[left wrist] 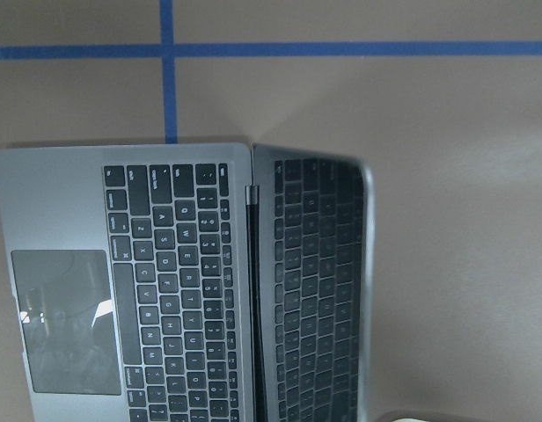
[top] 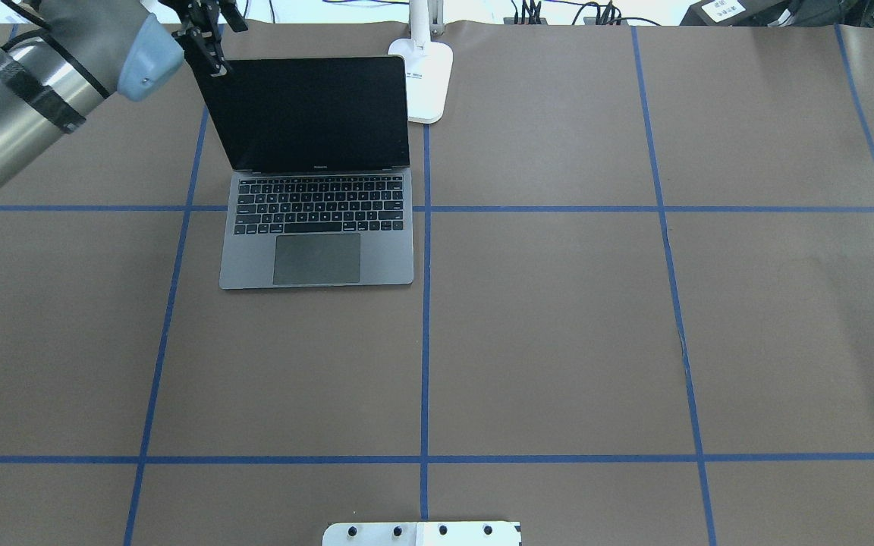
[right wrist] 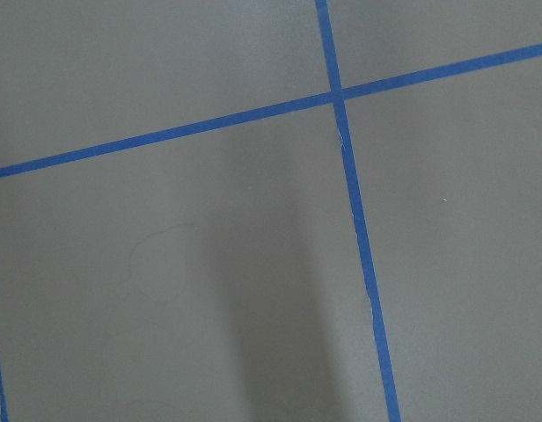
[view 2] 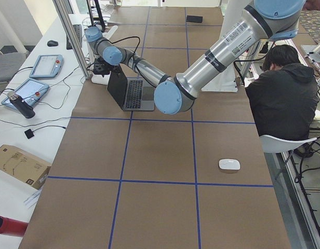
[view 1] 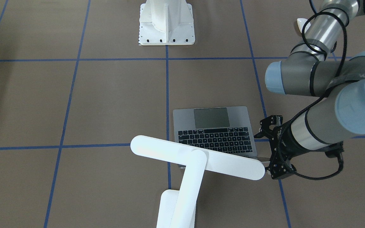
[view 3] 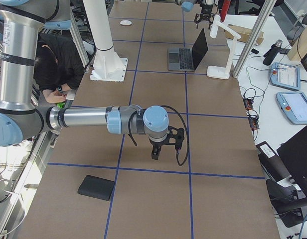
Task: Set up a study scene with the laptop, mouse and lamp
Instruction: 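Open the left gripper off the laptop lid and lift away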
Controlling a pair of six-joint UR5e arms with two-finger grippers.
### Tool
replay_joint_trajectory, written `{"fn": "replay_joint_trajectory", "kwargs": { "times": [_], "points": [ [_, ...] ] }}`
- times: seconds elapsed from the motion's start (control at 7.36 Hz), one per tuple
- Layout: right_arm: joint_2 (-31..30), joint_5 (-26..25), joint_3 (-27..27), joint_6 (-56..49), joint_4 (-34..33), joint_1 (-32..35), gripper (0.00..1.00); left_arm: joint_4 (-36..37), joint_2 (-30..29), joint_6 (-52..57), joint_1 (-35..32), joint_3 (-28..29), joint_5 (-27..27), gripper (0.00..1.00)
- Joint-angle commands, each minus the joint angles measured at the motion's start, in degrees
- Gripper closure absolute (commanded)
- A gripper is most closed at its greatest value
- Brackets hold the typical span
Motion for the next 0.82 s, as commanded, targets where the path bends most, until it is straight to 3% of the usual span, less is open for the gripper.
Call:
{"fn": "replay_joint_trajectory", "kwargs": {
  "times": [0.0,0.41,0.68],
  "points": [
    [0.00,-0.38,2.82,-0.15,0.02,-1.41,0.01,0.35,4.91,4.67,-2.17,-9.08,0.65,0.00],
    [-0.87,0.23,2.05,-0.50,-0.16,-3.69,0.01,0.44,12.91,19.69,-2.18,-17.89,4.42,0.00],
    [-0.97,5.83,-0.05,-0.16,-0.51,-5.90,0.01,0.35,17.31,27.45,-2.18,-22.81,4.43,0.00]
  ]
}}
